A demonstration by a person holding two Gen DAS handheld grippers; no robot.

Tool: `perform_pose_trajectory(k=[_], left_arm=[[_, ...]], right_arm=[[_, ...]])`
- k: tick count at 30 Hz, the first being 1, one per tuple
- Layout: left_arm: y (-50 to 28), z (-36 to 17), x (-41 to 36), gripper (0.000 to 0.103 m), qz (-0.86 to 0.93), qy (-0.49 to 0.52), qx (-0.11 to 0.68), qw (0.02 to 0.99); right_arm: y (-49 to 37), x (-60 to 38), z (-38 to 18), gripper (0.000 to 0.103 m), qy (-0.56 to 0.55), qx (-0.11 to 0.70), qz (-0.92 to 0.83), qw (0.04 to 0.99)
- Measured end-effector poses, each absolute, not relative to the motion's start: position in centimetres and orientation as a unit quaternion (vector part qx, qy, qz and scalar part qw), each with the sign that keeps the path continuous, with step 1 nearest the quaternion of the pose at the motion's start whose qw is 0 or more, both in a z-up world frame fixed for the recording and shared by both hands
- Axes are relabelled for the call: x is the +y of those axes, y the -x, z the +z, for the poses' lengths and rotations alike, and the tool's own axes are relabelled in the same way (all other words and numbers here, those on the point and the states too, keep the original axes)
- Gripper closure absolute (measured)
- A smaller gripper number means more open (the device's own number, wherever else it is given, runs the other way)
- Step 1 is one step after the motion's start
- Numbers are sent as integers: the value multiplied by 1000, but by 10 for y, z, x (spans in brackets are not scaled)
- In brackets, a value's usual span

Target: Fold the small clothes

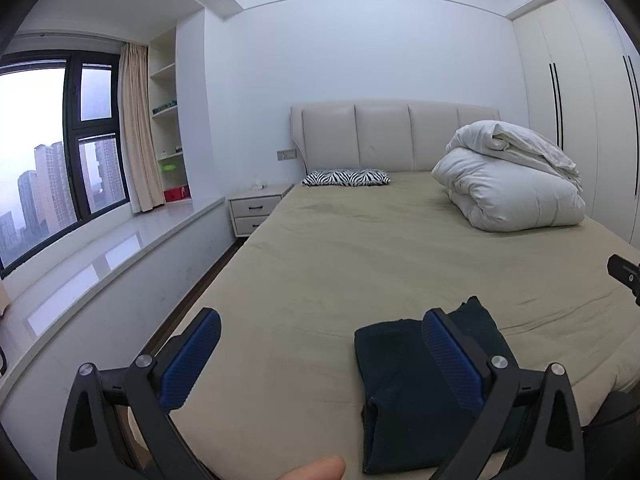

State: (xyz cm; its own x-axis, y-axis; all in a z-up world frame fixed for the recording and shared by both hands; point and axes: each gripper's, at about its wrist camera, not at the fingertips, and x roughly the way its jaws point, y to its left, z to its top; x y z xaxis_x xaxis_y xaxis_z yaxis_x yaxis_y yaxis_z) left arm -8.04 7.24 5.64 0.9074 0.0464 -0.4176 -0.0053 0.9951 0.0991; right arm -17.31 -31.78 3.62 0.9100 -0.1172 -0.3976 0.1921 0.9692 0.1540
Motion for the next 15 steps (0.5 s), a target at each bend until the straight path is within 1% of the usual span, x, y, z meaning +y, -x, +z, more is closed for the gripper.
perform_pose_trajectory(k=[3, 4, 8, 12, 15], left_arm=[[72, 37, 71, 0, 17, -47, 257, 965], [69, 30, 71, 0, 13, -40, 273, 961], [57, -1, 68, 0, 1, -21, 341, 940], [58, -26, 60, 0, 8, -33, 369, 929], [60, -38, 59, 0, 0, -24, 391, 920]], right_arm=[[170, -315, 40, 0, -100, 236, -61, 965], [167, -314, 38, 0, -103, 260, -53, 959], [158, -307, 18, 0, -113, 319, -41, 940], [154, -293, -2, 0, -97, 342, -38, 934], [153, -281, -16, 0, -79, 352, -41, 932]])
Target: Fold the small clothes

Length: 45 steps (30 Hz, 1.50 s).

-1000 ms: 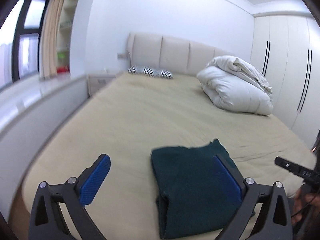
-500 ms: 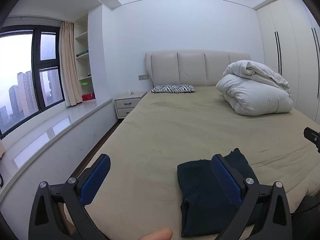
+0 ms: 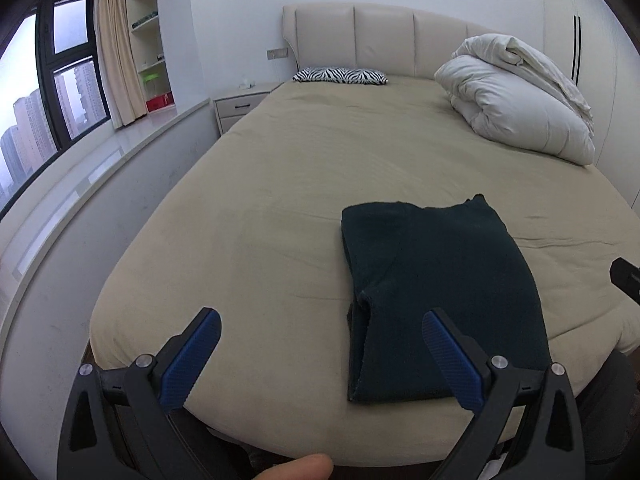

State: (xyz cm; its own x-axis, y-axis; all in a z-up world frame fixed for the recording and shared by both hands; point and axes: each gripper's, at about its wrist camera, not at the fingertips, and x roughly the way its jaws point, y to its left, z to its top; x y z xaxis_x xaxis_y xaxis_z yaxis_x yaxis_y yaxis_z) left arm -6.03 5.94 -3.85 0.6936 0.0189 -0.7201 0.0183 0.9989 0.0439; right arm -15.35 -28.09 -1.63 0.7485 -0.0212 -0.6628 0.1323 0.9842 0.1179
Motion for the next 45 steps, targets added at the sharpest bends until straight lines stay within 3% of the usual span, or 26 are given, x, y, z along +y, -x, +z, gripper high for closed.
perform_pose_trajectory(k=[9, 45], left_arm=[[59, -61, 65, 0, -3, -16, 424, 906], [57, -63, 72, 0, -9, -5, 429, 903]], right_arm=[[137, -268, -66, 0, -61, 396, -42, 915], [129, -255, -79, 0, -50, 429, -31, 902]])
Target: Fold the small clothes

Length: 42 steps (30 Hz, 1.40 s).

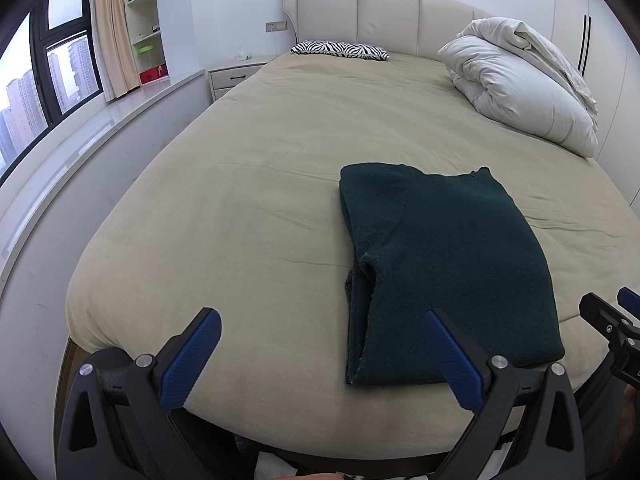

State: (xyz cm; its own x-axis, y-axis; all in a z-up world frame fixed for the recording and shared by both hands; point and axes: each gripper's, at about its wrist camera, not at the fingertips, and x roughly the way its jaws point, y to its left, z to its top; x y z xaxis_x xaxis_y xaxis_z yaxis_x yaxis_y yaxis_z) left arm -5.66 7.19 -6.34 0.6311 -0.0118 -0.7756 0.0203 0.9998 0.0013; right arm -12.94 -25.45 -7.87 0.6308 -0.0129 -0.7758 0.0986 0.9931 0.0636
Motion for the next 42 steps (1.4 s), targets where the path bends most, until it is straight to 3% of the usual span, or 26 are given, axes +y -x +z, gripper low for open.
perform_pose_trajectory(k=[42], left_arm=[[57, -64, 71, 0, -17, -9, 430, 902]], right_arm=[[131, -247, -83, 0, -56, 434, -25, 899]])
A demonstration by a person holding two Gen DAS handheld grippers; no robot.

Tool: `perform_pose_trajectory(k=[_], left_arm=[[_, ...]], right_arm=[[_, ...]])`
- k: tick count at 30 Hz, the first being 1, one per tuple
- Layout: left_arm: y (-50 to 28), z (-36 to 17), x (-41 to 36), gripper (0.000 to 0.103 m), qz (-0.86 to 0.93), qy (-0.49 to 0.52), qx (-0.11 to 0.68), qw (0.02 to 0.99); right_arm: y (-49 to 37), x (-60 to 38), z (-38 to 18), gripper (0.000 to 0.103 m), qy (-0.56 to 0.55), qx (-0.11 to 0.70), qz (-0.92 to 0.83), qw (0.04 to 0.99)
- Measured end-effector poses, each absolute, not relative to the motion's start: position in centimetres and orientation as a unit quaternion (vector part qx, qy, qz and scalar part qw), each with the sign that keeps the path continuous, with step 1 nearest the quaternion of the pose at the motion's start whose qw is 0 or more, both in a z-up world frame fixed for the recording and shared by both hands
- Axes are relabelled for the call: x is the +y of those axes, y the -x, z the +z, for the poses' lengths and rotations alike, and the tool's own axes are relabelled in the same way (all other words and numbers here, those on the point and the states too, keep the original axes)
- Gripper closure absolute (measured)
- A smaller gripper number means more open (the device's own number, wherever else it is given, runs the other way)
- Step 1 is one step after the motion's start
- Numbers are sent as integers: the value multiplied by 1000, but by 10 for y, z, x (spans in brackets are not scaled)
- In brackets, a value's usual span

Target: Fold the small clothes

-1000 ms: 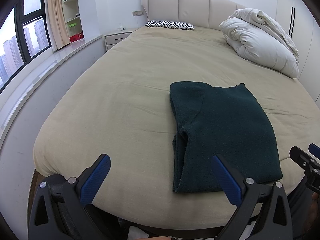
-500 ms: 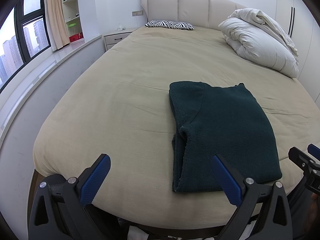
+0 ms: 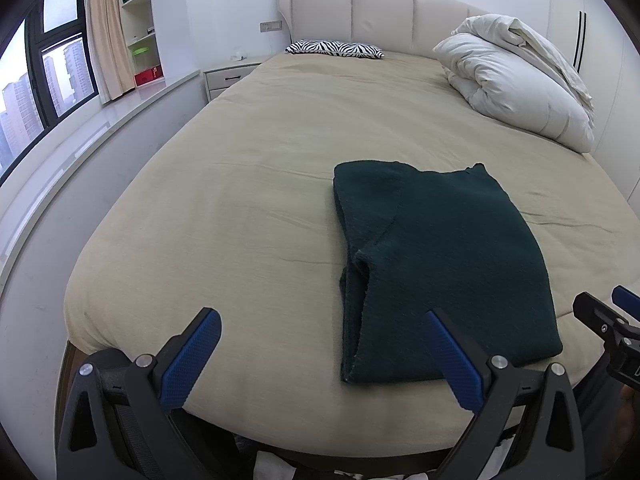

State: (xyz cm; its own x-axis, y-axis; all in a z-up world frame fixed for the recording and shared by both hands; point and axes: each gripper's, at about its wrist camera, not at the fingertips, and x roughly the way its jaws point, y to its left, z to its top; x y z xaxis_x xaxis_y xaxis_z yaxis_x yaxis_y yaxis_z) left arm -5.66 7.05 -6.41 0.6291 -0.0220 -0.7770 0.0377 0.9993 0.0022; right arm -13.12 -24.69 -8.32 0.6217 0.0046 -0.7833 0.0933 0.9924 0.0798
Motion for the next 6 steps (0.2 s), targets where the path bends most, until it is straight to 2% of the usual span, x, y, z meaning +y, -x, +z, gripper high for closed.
perform_pose_trajectory(k=[6], left_arm=[[57, -64, 71, 0, -17, -11, 428, 903]], right_arm=[[130, -248, -85, 0, -57, 436, -22, 898]])
